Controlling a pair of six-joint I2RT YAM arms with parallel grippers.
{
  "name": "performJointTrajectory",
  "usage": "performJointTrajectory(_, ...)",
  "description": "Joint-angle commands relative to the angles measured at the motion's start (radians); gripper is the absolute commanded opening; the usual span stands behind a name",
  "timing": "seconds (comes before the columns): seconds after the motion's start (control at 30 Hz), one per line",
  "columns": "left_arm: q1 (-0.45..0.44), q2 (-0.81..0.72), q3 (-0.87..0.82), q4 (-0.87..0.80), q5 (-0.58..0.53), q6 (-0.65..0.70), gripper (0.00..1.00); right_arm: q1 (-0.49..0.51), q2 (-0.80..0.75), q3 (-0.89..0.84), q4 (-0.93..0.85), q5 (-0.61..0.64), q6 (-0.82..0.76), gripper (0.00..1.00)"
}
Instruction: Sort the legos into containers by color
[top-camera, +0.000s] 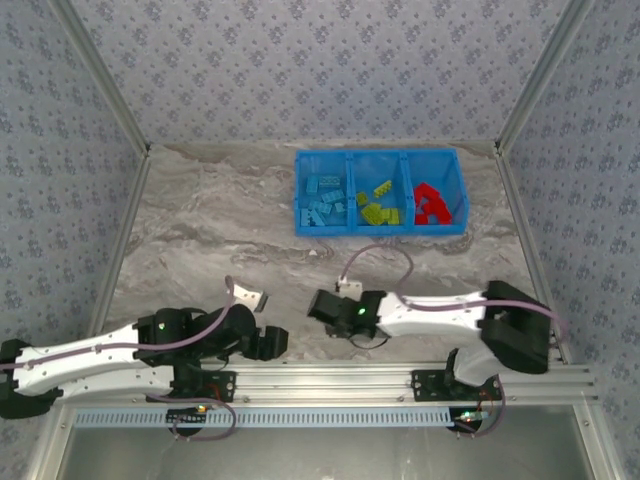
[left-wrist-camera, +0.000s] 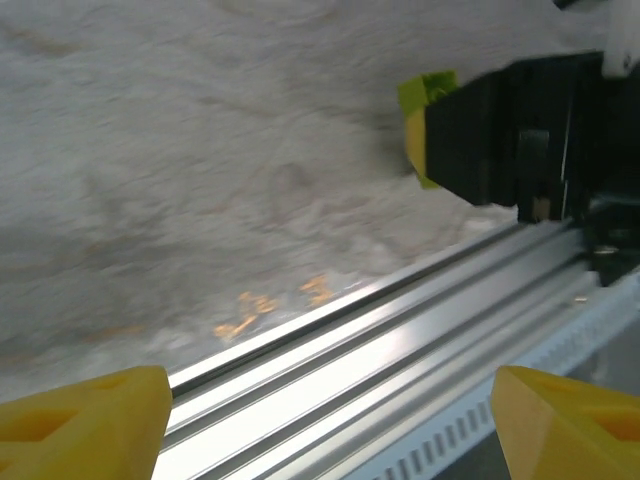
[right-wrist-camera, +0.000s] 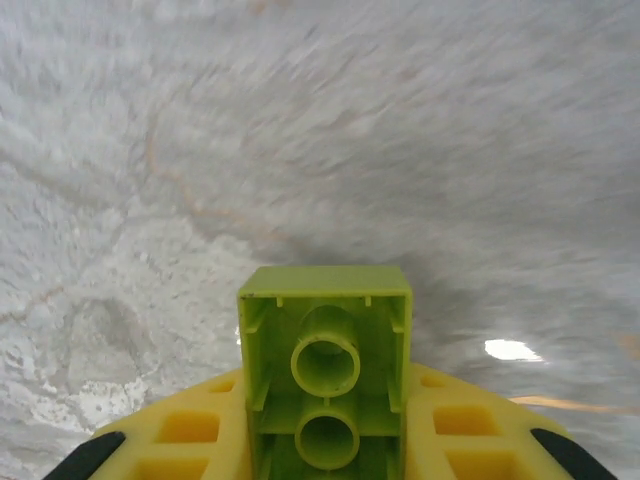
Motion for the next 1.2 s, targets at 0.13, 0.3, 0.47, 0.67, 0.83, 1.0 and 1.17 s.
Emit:
performJointTrajectory(0.13, 0.060, -0.014, -0.123, 0.552, 0.143, 0.114, 0.84, -0.306, -0.398, -0.114, -0.002, 0.037, -0.256, 0.25)
performJointTrajectory(0.3, 0.124, 0.041, -0.119, 0.716, 0.184, 0.166, 0.83, -0.582, -0.406, -0.023, 0.076, -0.082, -0.503, 0.25)
performJointTrajectory(0.47, 0.224, 0.141, -0.061, 0.751, 0.278, 0.223, 0.82, -0.738, -0.145, 0.218, 0.053, -0.198, -0.638, 0.25)
performJointTrajectory(0.67, 0.398, 0.218, -0.084, 0.818, 0.430, 0.209, 0.85, -0.805, 0.188, 0.539, 0.025, -0.175, -0.718, 0.25)
performJointTrajectory(0.83, 0.484, 0.234, -0.075, 0.808, 0.477, 0.230, 0.89, -0.866, 0.463, 0.822, -0.067, -0.185, -0.728, 0.25)
performJointTrajectory(1.0, 0.528, 0.248, -0.067, 0.741, 0.503, 0.268, 0.92, -0.888, 0.681, 1.106, -0.181, -0.173, -0.723, 0.29)
performJointTrajectory(1.17, 0.537, 0.213, -0.067, 0.645, 0.459, 0.321, 0.98, -0.898, 0.812, 1.306, -0.287, -0.164, -0.702, 0.46)
